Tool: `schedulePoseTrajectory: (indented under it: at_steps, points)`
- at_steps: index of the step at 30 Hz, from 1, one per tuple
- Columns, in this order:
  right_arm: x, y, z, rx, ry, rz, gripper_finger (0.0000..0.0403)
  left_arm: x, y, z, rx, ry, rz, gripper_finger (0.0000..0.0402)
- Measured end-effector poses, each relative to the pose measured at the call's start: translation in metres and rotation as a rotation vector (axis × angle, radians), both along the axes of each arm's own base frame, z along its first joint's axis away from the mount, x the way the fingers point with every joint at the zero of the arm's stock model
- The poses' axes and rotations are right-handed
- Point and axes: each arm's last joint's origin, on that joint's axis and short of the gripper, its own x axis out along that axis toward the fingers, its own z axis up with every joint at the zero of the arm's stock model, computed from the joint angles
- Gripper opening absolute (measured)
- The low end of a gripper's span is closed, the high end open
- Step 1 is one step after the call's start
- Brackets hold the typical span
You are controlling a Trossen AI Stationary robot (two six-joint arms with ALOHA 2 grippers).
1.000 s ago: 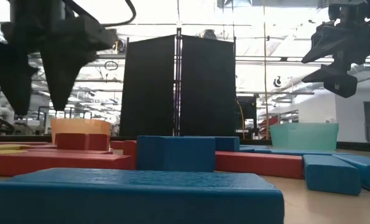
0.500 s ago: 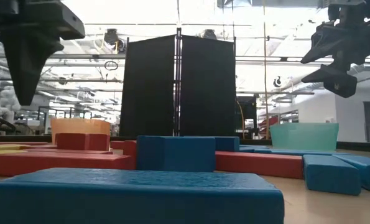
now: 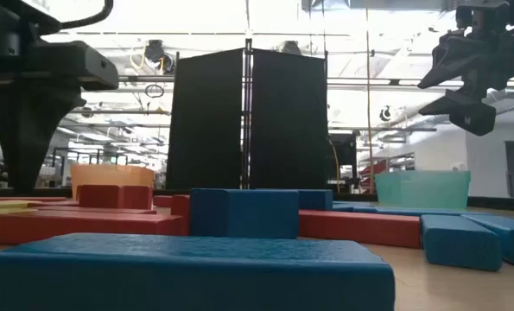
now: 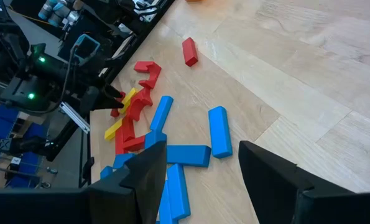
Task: Sort blocks
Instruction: Put the yellow block into the orange bin
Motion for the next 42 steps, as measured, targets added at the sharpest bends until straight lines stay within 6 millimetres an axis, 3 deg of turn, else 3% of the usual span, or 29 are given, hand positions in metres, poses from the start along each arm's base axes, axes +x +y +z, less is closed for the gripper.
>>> schedulePoseTrajectory:
  at_steps: [10,32,36,42]
  points:
    - [0.000,0.000,0.000,0.000,0.001,0.000,0.0194,-0.004,0.003,0.000,0.010,0.055,-0.019,0.0290]
    - [0.000,0.000,0.000,-0.014,0.002,0.007,0.0194,0.001,0.002,-0.032,-0.058,0.077,-0.041,0.0286]
    - [0.000,0.000,0.000,-0.014,0.002,0.007,0.0194,0.001,0.004,-0.032,-0.058,0.088,-0.038,0.0255]
    - [0.000,0.000,0.000,-0.014,0.002,0.007,0.0194,0.004,0.006,-0.033,-0.066,0.086,-0.072,0.0163]
